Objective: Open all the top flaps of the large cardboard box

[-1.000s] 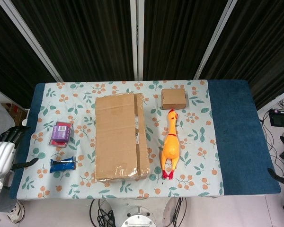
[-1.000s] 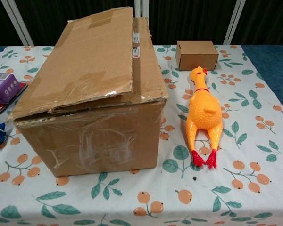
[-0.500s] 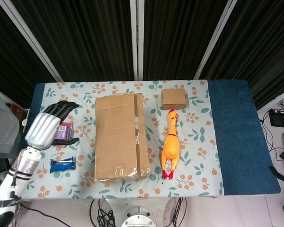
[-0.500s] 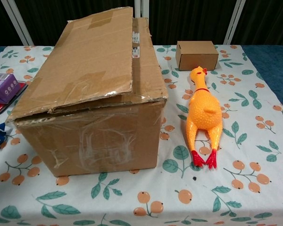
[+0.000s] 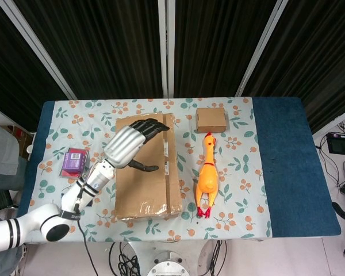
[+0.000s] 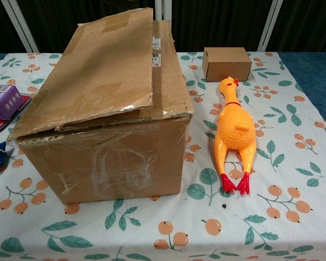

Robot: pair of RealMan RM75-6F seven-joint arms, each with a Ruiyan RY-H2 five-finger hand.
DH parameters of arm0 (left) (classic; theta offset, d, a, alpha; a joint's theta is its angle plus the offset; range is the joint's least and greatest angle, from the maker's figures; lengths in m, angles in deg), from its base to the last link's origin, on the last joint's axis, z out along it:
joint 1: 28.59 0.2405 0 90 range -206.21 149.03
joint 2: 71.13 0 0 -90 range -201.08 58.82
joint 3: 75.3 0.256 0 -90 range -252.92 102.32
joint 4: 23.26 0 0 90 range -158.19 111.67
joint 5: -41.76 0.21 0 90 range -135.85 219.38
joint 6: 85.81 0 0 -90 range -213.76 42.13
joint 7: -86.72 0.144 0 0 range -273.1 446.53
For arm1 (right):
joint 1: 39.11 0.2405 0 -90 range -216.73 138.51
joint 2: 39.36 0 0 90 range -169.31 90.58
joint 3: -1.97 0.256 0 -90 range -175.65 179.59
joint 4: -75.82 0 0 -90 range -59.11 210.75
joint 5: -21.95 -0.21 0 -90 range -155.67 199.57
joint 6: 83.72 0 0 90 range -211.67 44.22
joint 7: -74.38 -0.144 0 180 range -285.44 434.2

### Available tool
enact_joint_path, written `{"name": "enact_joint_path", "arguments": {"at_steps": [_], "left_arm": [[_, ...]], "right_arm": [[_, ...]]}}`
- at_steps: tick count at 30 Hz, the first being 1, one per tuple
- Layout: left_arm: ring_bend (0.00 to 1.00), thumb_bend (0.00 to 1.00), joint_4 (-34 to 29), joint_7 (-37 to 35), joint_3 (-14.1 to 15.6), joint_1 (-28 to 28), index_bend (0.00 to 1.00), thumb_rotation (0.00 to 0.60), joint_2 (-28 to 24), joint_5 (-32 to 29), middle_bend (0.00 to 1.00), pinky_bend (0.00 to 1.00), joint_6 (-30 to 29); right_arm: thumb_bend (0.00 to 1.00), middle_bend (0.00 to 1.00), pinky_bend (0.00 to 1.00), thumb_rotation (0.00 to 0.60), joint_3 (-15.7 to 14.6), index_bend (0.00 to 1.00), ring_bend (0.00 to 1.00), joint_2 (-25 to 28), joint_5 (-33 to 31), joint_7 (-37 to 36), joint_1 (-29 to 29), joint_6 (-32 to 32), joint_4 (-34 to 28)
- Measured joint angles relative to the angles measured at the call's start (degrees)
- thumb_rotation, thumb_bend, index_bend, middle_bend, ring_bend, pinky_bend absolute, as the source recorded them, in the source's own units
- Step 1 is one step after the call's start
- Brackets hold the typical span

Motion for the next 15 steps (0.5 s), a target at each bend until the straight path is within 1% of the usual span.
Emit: {"name": "enact_joint_path", "arguments": {"at_steps": [2, 4, 6, 8, 9, 11, 15], "left_arm": [[0.14, 0.0, 1.78, -2.29, -0.24, -1.4, 0.2, 0.428, 1.28, 0.07, 0.22, 0.22, 1.14], [0.14, 0.0, 2.86, -4.81, -0.3, -2.49, 0.24, 0.377, 2.14, 0.54, 0.24, 0.22, 2.13], [0.14, 0.0, 4.54, -8.1, -0.21, -3.74, 0.29, 0.298, 3.11, 1.7, 0.27, 0.22, 3.07], [0.14, 0.0, 6.36, -11.52, 0.21, -4.91, 0.31, 0.234, 3.94, 3.81, 0.29, 0.21, 3.81], [0.14, 0.0, 7.12, -12.96, 0.48, -5.38, 0.32, 0.213, 4.21, 4.83, 0.3, 0.21, 4.07], [0.13, 0.0, 8.82, -16.06, 1.3, -6.36, 0.32, 0.188, 4.82, 7.2, 0.32, 0.2, 4.48], [0.13, 0.0, 11.5, -19.34, 3.58, -7.86, 0.32, 0.18, 6.02, 10.54, 0.33, 0.2, 4.6]], "right_arm": [[0.07, 0.0, 0.0, 0.6, -0.02, 0.0, 0.0, 0.03, 0.12, -0.1, 0.01, 0.01, -0.03], [0.07, 0.0, 0.0, 0.6, -0.05, 0.0, 0.0, 0.06, 0.29, -0.31, 0.04, 0.01, -0.05], [0.07, 0.0, 0.0, 0.6, -0.07, 0.0, 0.0, 0.1, 0.53, -0.67, 0.05, -0.1, -0.04], [0.06, 0.0, 0.0, 0.6, -0.02, 0.0, 0.0, 0.09, 0.71, -1.04, 0.07, -0.29, 0.04], [0.06, 0.0, 0.0, 0.6, 0.03, 0.0, 0.0, 0.08, 0.74, -1.23, 0.08, -0.37, 0.11], [0.06, 0.0, 0.0, 0.6, 0.18, 0.0, 0.0, 0.01, 0.8, -1.72, 0.1, -0.6, 0.29], [0.06, 0.0, 0.0, 0.6, 0.31, 0.0, 0.0, -0.29, 1.01, -2.11, 0.22, -0.76, 0.75]]}}
